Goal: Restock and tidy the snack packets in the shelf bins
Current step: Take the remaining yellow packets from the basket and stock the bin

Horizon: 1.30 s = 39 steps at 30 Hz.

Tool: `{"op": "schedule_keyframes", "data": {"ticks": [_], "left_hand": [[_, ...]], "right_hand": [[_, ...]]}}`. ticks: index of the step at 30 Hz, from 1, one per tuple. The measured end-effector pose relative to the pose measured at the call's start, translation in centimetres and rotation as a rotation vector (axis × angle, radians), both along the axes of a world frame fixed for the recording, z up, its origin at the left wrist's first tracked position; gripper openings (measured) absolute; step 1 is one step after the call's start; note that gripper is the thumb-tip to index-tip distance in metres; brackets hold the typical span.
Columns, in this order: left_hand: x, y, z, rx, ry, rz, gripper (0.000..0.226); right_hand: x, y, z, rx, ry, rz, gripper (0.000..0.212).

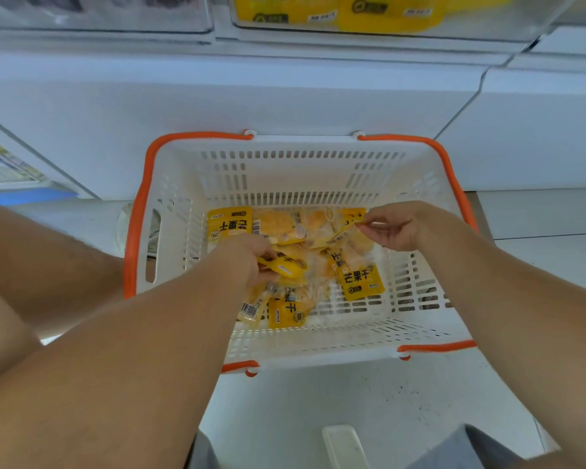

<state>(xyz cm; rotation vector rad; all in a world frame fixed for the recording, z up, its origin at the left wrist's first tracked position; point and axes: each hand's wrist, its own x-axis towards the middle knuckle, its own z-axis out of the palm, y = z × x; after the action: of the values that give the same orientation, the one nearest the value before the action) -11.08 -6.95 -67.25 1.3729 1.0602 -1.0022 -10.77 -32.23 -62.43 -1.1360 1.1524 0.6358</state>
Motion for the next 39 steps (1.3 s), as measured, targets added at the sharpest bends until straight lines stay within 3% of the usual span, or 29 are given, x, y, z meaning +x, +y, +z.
{"op": "schedule_keyframes", "data": {"ticks": [5,8,12,15,17,21,24,26,27,28,30,32,35,37,39], "left_hand": [[-0.6,-1.2,0.2,-0.039,0.082,-0.107,0.033],[-1.3,-1.2,0.3,-0.019,0.079,-0.077,0.021],[-1.7,-1.2,-0.8,-0.049,0.061,-0.278,0.07],[-2.0,-1.6,-0.7,-0.16,0.06,-0.386,0.051],[-1.8,-1.8,-0.6,-0.208,0.074,-0.366,0.037],[-1.1,-2.2,-0.7,-0.204,0.042,-0.439,0.022],[-1.1,-2.1,-0.9,-0.19,0.029,-0.488,0.028],[-1.3,-1.8,-1.3,-0.208,0.031,-0.601,0.035],[-1.4,-1.6,-1.3,-0.238,0.029,-0.649,0.041],[-1.5,-1.3,-1.2,-0.274,0.024,-0.668,0.053],[-1.6,-1.0,-1.0,-0.362,0.031,-0.649,0.071],[-1.5,-0.8,-0.3,-0.433,0.015,-0.655,0.047],[-1.3,-0.4,0.1,-0.453,-0.026,-0.614,0.025],[-1.1,-0.4,-0.2,-0.447,-0.059,-0.582,0.027],[-0.6,-0.5,-0.4,-0.363,-0.111,-0.469,0.045]], "right_hand": [[-1.9,3.3,-1.2,0.007,0.074,0.378,0.037],[-3.2,5.8,-2.6,-0.006,0.062,0.665,0.05],[-4.2,5.5,-3.7,0.201,0.012,0.733,0.051],[-4.7,4.1,-4.3,0.447,-0.055,0.674,0.054],[-4.5,3.6,-4.4,0.455,-0.077,0.684,0.057],[-3.8,4.0,-4.5,0.163,-0.11,0.637,0.064],[-3.0,3.2,-5.9,-0.408,-0.179,0.344,0.037],[-2.5,1.9,-7.5,-0.776,-0.139,0.547,0.047],[-2.6,1.5,-8.2,-0.846,-0.065,0.729,0.064],[-2.7,1.3,-8.9,-0.866,0.012,0.885,0.079],[-3.0,1.6,-9.8,-0.847,0.05,0.994,0.071],[-3.0,2.1,-10.6,-0.907,0.013,1.052,0.057],[-3.2,2.1,-11.1,-0.971,-0.091,1.153,0.059],[-3.5,1.9,-10.6,-1.0,-0.137,1.153,0.04],[-3.3,1.7,-9.3,-1.044,-0.136,1.122,0.013]]}}
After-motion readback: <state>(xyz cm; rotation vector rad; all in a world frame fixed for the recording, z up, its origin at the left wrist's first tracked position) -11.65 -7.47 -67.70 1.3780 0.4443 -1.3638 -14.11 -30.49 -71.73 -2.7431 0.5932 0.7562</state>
